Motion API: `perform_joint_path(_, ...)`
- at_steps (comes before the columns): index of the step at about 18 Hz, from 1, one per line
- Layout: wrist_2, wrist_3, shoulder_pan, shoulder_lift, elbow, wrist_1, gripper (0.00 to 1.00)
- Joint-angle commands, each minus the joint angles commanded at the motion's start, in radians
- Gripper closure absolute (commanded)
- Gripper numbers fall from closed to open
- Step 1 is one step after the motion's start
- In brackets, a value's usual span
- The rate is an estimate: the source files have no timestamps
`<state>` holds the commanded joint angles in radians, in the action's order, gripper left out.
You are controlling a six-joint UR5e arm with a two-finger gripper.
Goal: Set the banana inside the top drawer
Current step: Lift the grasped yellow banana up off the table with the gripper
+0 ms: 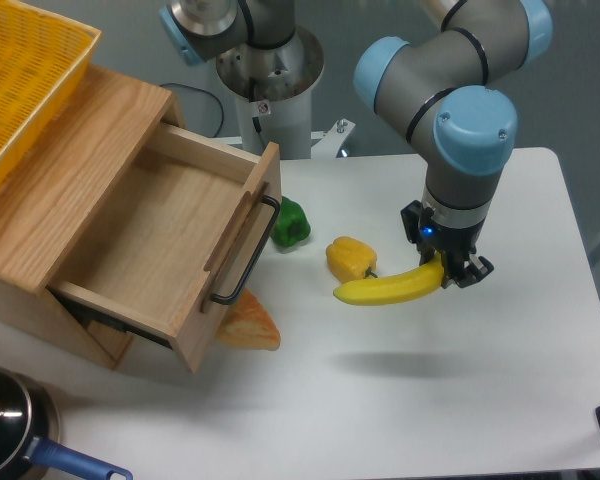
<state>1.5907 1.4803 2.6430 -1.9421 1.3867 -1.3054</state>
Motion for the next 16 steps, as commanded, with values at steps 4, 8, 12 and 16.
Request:
perform_joint_path(4,0.002,-0.009,-0.002,0.021,-0.002,-0.002,0.83)
perform_joint_path(8,0.003,-0.018,0.000,0.087,-0.003,-0.047,0.83)
perform_joint_path(12,0.003,-0.051,-0.002,0.146,-0.005,-0.098,0.83)
perform_joint_path(16,0.003,-0.060,-0.005,0.190,-0.005,-0.167,0.83)
